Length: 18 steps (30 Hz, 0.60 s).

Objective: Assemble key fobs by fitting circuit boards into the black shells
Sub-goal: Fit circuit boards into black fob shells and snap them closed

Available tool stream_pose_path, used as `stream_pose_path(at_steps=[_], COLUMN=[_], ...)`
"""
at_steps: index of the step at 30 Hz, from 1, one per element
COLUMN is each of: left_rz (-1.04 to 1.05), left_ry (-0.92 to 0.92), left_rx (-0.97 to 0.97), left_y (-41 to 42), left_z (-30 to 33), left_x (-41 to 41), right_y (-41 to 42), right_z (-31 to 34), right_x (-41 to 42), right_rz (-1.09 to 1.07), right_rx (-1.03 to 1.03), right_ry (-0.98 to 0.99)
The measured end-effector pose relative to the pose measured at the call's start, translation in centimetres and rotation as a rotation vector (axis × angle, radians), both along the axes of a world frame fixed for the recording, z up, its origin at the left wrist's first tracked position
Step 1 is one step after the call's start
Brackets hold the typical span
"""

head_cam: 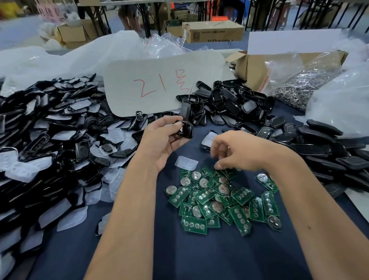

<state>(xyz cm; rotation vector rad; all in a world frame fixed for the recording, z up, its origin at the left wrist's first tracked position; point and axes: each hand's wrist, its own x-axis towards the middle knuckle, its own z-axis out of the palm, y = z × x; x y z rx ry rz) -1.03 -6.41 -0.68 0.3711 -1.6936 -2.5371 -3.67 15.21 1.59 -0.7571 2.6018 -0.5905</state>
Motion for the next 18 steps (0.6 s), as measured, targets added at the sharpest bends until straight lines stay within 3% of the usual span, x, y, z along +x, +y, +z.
stream_pose_path(at_steps=[10,13,16,18], left_rz=[0.029,0.055,0.085,0.099], left_ry=[-0.050,-0.050,-0.040,-0.035], left_rx=[-0.034,-0.081,-0.138,-0.172], left_y=[1.6,1.9,2.3,2.6], left_z=[-0.3,-0.3,-0.5,-0.6], left_x=[-0.2,-0.3,-0.4,-0.4], right_y=[2.3,2.2,1.4,0.5], right_z=[0.8,0.4,-1.0,-2.1], right_x=[-0.2,-0.1,0.0,0.1], right_rz=[-0.034,-0.116,-0.346,-0.424], right_rx=[-0.069,-0.460,-0.942,-1.088], right_ry=[-0.044,0.001,0.029,0.080])
